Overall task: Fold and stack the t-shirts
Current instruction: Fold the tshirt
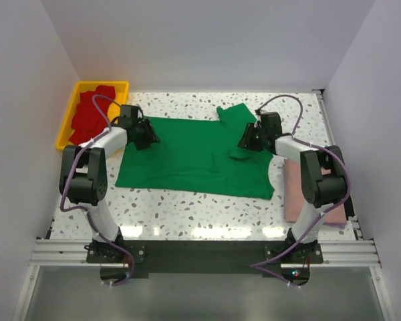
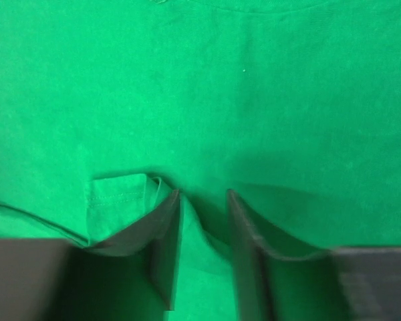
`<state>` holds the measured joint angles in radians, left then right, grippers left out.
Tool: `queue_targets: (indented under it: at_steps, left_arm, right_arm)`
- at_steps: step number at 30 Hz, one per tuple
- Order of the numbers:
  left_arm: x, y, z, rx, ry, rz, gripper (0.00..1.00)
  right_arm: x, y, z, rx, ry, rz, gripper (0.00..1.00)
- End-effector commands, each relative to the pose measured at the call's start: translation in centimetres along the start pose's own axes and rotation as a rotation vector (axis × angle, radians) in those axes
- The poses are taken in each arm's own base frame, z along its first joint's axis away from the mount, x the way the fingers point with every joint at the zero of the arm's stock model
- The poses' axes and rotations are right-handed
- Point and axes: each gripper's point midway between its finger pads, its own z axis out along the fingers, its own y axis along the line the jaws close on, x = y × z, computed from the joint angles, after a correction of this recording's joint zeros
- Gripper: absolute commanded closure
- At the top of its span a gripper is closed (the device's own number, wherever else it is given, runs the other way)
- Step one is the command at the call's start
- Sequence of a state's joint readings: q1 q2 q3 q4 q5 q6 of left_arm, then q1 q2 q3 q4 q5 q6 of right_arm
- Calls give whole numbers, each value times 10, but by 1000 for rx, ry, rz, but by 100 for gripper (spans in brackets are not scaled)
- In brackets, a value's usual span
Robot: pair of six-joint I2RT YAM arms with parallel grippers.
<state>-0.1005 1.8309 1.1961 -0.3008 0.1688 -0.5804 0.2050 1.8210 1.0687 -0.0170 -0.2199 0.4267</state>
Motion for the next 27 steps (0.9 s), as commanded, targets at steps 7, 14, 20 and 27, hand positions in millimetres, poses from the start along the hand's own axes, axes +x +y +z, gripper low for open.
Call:
queue_targets:
  at_steps: [7, 14, 20, 27]
  left_arm:
    - [-4, -4, 1, 28, -13, 32, 45]
    - [-4, -6, 0, 38, -15, 30, 45]
    - [-4, -6, 0, 37, -15, 30, 45]
    - [-4, -7, -1, 41, -17, 31, 45]
  right_arm:
    - [-11, 14, -18, -34, 31, -127, 42]
    - [1, 20, -11, -14, 101, -184, 42]
    - [6, 24, -9, -12, 114, -205, 48]
    - [8, 18, -9, 35, 132, -226, 50]
